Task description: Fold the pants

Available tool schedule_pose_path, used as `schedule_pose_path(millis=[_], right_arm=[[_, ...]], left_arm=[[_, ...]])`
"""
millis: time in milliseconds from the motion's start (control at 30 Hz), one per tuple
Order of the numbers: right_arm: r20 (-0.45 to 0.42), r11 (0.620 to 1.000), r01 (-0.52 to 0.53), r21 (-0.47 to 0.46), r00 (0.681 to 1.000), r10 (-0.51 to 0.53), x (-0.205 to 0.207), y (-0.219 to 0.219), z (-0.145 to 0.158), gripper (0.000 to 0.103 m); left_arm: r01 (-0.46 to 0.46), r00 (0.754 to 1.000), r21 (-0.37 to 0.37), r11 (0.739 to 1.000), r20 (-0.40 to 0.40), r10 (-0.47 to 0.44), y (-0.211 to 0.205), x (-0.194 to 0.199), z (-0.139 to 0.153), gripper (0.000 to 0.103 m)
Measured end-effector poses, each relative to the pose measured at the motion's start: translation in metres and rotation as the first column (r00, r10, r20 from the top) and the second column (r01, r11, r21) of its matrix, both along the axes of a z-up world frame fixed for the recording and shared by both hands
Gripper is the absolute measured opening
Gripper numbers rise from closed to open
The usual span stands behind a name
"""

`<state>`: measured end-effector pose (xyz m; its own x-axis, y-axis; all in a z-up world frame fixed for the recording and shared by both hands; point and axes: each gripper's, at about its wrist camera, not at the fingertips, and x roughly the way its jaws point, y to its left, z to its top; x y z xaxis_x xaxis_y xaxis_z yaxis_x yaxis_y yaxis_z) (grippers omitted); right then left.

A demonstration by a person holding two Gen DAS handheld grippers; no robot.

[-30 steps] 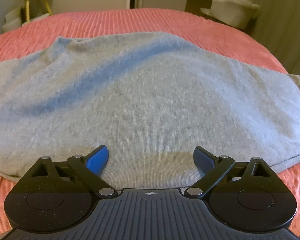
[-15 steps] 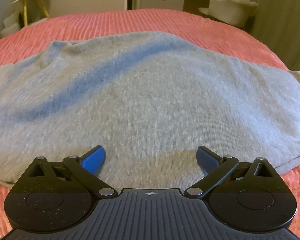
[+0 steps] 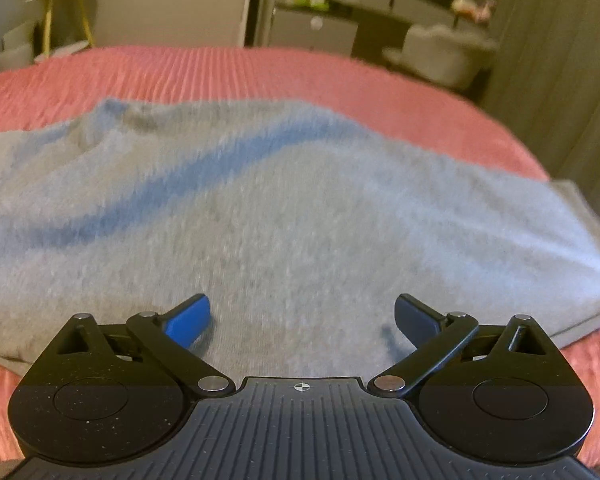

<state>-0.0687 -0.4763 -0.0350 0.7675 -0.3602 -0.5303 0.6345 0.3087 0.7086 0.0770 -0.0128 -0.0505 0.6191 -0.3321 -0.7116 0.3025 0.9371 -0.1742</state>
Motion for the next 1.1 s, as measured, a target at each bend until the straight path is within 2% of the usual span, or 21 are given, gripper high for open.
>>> schedule_pose_path(millis=[67,100,167,200,267,300,367,433,500,567,600,733,767,800,867,900,1000,1100], right_arm=[[-0.124,1.0,-0.013,0.016,0.992,0.015,0.011,-0.001,-0.017,0.008],[-0.16,0.999,-0.028,0.036,0.987,0.033,0.015,-0.003,-0.027,0.008],[-0.112,0.999,-0.024,0.038,0.993,0.028,0.01,-0.004,-0.03,0.01],[-0.081,0.998,-0.016,0.052,0.996,0.021,0.006,-0.005,-0.029,0.015],[-0.02,0.996,-0.001,0.093,1.0,0.003,-0.001,-0.004,-0.035,0.018],[-0.006,0.995,0.007,0.102,1.0,-0.007,-0.003,-0.003,-0.039,0.018],[-0.015,0.997,0.003,0.075,1.0,-0.002,-0.002,-0.001,-0.04,0.018],[-0.075,1.0,-0.026,0.004,0.997,0.026,0.007,0.005,-0.034,0.022],[-0.091,0.997,-0.052,-0.063,0.995,0.046,0.017,0.016,-0.029,0.047],[-0.114,0.99,-0.095,-0.107,0.99,0.082,0.026,0.022,-0.025,0.058],[-0.137,0.986,-0.109,-0.125,0.986,0.092,0.03,0.024,-0.021,0.059],[-0.21,0.981,-0.129,-0.147,0.973,0.096,0.039,0.026,-0.015,0.057],[-0.229,0.979,-0.134,-0.152,0.969,0.097,0.041,0.026,-0.013,0.05],[-0.252,0.977,-0.134,-0.163,0.963,0.09,0.041,0.028,-0.011,0.037],[-0.277,0.975,-0.131,-0.179,0.958,0.078,0.038,0.028,-0.012,0.021],[-0.264,0.978,-0.121,-0.173,0.962,0.073,0.034,0.027,-0.012,0.018],[-0.217,0.987,-0.092,-0.132,0.974,0.062,0.029,0.021,-0.016,0.013],[-0.22,0.984,-0.098,-0.151,0.973,0.063,0.029,0.023,-0.013,0.011]], left_arm=[[-0.021,1.0,0.017,1.0,0.023,0.021,0.0,0.001,0.001,0.101],[-0.034,0.999,0.032,0.999,0.023,0.034,0.0,0.004,-0.001,0.101],[-0.053,0.999,0.053,0.997,-0.009,0.053,0.0,0.01,-0.006,0.101],[-0.058,0.997,0.054,0.997,-0.042,0.06,0.001,0.014,-0.009,0.101],[-0.065,0.993,0.048,0.997,-0.098,0.069,0.002,0.021,-0.016,0.101],[-0.065,0.993,0.048,0.997,-0.095,0.069,0.002,0.021,-0.017,0.101],[-0.058,0.995,0.052,0.997,-0.084,0.063,0.0,0.021,-0.016,0.101],[-0.048,0.995,0.067,0.997,-0.079,0.054,-0.002,0.02,-0.017,0.101],[-0.042,0.996,0.079,0.996,-0.075,0.048,-0.003,0.019,-0.018,0.102],[-0.033,0.997,0.091,0.995,-0.072,0.04,-0.004,0.019,-0.02,0.102],[-0.03,0.997,0.097,0.995,-0.069,0.037,-0.005,0.019,-0.021,0.102],[-0.026,0.998,0.112,0.993,-0.062,0.034,-0.008,0.018,-0.022,0.102],[-0.026,0.998,0.113,0.993,-0.061,0.033,-0.008,0.019,-0.023,0.102],[-0.026,0.998,0.114,0.993,-0.059,0.033,-0.008,0.019,-0.023,0.102],[-0.025,0.998,0.116,0.993,-0.057,0.032,-0.009,0.019,-0.024,0.102],[-0.025,0.998,0.117,0.993,-0.057,0.032,-0.009,0.019,-0.024,0.102],[-0.023,0.998,0.121,0.992,-0.054,0.03,-0.01,0.019,-0.024,0.102],[-0.023,0.998,0.124,0.992,-0.051,0.03,-0.01,0.019,-0.024,0.102]])
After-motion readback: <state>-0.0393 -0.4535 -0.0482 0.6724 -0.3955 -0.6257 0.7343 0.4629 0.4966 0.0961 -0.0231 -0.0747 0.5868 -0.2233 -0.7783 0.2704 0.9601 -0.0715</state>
